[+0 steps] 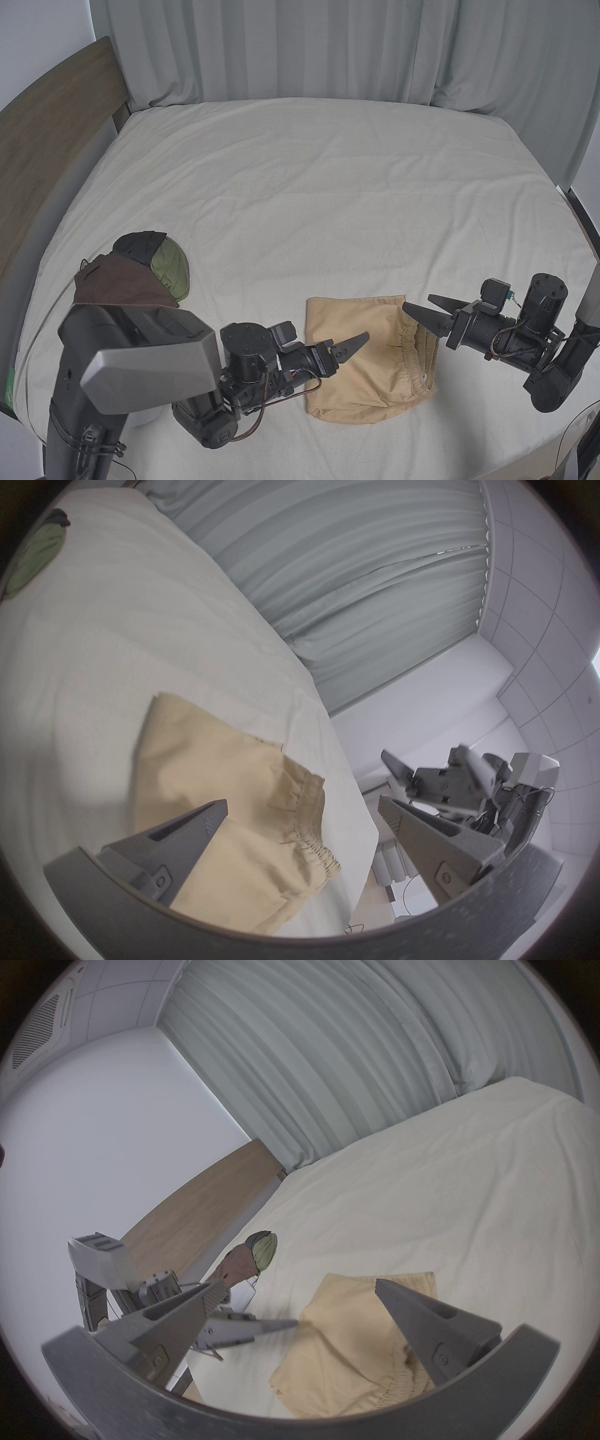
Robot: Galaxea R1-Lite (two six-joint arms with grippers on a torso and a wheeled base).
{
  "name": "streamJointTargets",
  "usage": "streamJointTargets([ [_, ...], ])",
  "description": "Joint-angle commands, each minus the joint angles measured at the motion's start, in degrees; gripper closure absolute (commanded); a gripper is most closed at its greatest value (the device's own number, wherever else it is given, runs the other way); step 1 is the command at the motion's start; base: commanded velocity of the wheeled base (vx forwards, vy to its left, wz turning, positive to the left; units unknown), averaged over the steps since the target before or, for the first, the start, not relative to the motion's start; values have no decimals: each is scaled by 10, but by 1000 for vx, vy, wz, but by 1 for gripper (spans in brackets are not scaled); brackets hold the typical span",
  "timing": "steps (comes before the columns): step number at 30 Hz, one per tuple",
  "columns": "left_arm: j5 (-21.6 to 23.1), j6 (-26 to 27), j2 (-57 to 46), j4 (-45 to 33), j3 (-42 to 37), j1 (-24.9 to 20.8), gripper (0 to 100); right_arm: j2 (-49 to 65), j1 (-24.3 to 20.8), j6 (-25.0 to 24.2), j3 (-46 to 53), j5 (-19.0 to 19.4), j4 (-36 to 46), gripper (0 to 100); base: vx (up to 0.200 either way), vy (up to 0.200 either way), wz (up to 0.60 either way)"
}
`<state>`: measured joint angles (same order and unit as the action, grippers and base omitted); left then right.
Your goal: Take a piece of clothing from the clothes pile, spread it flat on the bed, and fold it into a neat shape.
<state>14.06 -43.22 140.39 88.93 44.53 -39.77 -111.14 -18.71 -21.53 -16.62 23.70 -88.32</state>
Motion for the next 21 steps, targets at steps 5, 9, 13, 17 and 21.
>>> streamJointTargets([
  [5,8,63,-99,1,-73,64,0,-37,-3,0,26,2,0,0,0,0,0],
  [9,23,136,-120,1,-110,99,0,-65,-3,2,40,3,0,0,0,0,0],
  [13,30,221,-124,2,-135,142,0,-87,-2,3,53,4,0,0,0,0,0],
  [17,69,300,-154,2,-164,181,0,-90,-12,3,68,4,0,0,0,0,0],
  [21,99,401,-163,2,-182,220,0,-101,-33,2,80,4,0,0,0,0,0],
])
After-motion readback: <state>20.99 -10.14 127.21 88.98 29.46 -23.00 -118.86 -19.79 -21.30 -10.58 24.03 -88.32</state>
